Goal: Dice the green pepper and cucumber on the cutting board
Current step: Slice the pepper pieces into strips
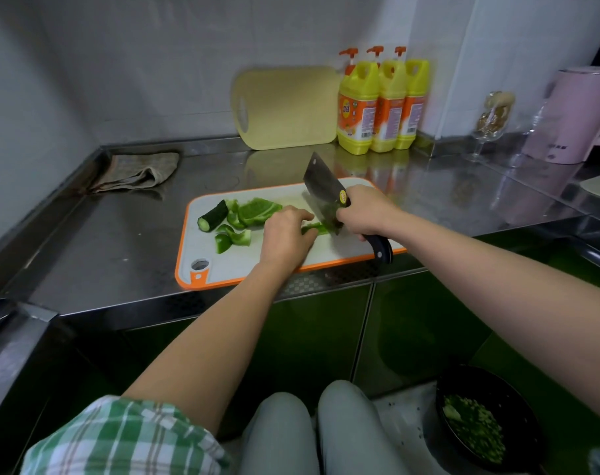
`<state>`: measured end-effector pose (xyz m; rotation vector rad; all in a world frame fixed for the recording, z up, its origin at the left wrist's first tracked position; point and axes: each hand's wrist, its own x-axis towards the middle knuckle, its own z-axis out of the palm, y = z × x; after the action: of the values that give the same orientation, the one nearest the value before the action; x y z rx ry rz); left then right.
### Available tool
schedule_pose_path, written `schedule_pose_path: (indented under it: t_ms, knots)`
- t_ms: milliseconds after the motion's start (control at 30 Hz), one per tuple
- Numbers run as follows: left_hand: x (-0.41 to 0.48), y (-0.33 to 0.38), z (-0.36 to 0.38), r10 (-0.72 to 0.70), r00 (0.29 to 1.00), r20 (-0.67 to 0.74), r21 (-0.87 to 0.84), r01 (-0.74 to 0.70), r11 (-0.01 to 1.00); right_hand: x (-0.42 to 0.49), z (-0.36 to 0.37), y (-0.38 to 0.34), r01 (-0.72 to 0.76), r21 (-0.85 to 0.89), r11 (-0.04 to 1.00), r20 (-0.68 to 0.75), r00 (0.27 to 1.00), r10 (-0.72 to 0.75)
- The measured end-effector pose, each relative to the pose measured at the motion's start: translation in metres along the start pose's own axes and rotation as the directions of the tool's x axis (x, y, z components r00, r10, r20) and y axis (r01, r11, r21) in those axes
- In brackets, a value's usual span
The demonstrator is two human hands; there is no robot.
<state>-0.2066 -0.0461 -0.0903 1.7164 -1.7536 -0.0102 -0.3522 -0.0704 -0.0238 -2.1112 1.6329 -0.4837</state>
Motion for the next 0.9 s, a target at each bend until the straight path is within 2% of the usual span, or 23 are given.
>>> schedule_pose_path:
  t_ms: [233, 467, 700, 900]
  knots:
    - [-0.004, 0.002, -0.004, -0.014, 0.999, -0.029, 0.015, 0.014, 1.000, -0.007, -0.009, -0.009, -0.020, -0.094, 0.995, 0.131, 0.991, 0.032]
    - [-0.001, -0.001, 0.000, -0.017, 0.999, -0.038, 0.027, 0.018, 0.999, -0.009, -0.004, -0.008, -0.012, -0.126, 0.992, 0.160, 0.987, 0.033]
    - [-0.001, -0.002, 0.000, -0.013, 0.999, -0.039, 0.024, 0.014, 1.000, -0.004, 0.007, -0.017, -0.002, -0.224, 0.975, 0.106, 0.994, 0.027]
    - [-0.002, 0.000, -0.003, -0.009, 0.999, -0.043, 0.014, 0.010, 1.000, 0.006, 0.011, -0.005, 0.012, -0.077, 0.997, -0.011, 1.000, -0.013]
